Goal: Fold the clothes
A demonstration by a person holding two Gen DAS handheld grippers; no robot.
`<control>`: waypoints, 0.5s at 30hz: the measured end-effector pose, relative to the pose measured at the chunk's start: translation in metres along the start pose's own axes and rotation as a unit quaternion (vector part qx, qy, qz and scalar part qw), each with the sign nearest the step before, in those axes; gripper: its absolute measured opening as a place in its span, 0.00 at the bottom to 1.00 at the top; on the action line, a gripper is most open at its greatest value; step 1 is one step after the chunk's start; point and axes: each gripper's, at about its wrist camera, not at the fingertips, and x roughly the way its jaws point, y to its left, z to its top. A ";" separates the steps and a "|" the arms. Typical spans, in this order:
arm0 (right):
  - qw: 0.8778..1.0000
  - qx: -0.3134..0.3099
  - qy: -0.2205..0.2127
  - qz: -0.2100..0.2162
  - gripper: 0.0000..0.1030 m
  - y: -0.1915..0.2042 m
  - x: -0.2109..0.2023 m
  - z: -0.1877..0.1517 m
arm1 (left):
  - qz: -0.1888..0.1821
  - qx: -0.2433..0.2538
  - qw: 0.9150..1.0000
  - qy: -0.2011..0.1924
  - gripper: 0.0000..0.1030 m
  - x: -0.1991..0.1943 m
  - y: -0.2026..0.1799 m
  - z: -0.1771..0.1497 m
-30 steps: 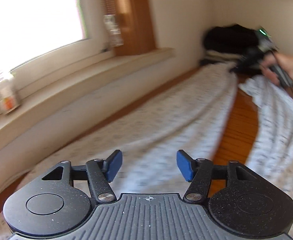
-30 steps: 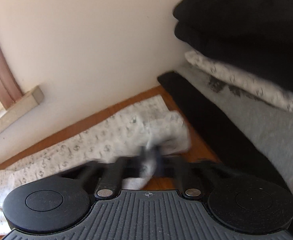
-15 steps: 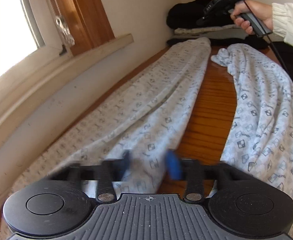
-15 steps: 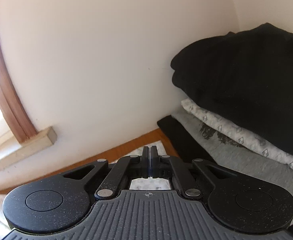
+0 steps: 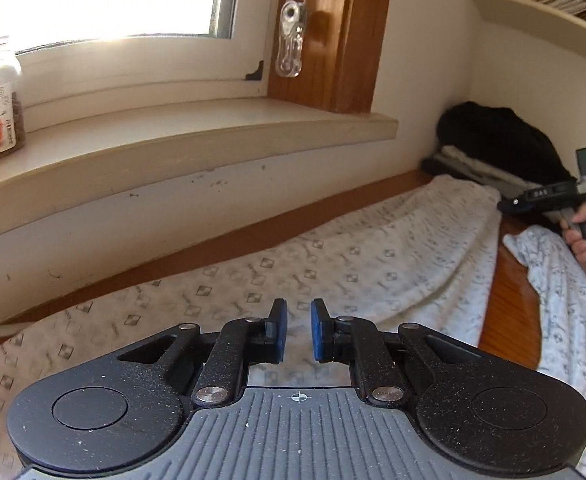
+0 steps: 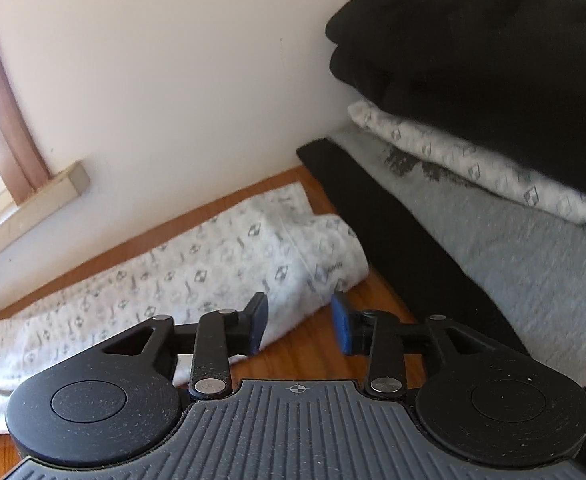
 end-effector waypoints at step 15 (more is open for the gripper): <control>0.999 -0.019 -0.028 -0.001 0.03 0.023 0.008 0.008 | 0.018 0.138 0.990 0.030 0.67 -0.070 -0.045 -0.035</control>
